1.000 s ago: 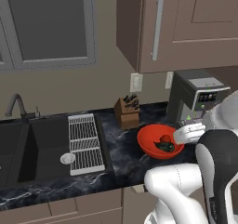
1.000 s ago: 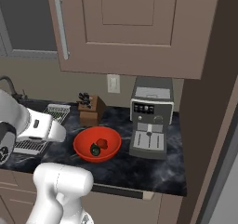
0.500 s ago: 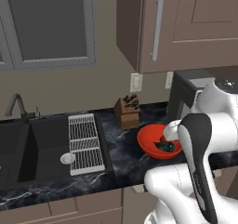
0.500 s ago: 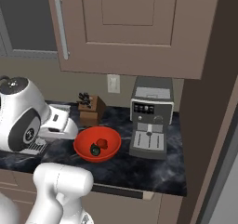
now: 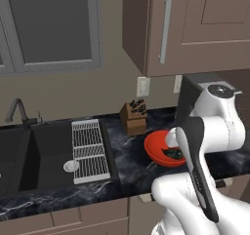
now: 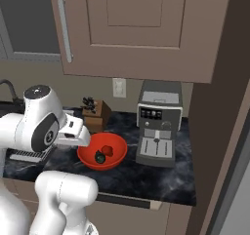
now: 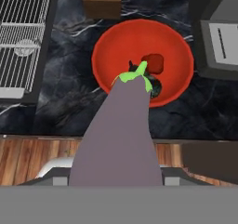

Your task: Take the bell pepper, eggplant, and eggplant from the freezer and place them in the bowl on the counter.

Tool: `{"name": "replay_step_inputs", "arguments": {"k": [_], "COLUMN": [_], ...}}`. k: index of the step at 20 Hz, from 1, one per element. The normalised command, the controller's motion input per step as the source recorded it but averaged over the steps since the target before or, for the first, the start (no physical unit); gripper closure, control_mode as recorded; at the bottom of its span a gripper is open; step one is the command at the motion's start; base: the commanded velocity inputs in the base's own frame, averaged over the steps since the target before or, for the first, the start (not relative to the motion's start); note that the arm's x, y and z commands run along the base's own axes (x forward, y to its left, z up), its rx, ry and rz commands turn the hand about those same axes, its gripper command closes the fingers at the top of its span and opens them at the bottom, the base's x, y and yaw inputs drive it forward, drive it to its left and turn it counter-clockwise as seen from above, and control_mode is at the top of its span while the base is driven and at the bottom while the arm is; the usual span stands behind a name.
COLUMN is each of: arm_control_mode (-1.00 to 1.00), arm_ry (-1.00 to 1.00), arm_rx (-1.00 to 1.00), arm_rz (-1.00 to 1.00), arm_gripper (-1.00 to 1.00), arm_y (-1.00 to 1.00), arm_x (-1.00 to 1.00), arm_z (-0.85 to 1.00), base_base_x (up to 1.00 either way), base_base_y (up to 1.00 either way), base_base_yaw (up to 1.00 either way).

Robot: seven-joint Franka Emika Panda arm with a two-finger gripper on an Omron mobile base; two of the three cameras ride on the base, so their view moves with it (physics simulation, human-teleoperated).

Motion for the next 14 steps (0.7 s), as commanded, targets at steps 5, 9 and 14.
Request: {"name": "replay_step_inputs", "arguments": {"k": [5,9,14], "arm_control_mode": [-1.00,-1.00,-1.00], "arm_ry": [0.06,0.05,0.01], "arm_rx": [0.00,0.00,0.00], "arm_rz": [0.00,0.02,0.03], "arm_gripper": [1.00,1.00,1.00], "arm_y": [0.00,0.00,-0.04], "arm_x": [0.32,0.28,0.28], "arm_z": [-0.27,-0.40,-0.39], "base_base_x": [0.00,0.00,0.00], "base_base_y": [0.00,0.00,0.00], "base_base_yaw": [0.00,0.00,0.00]}}
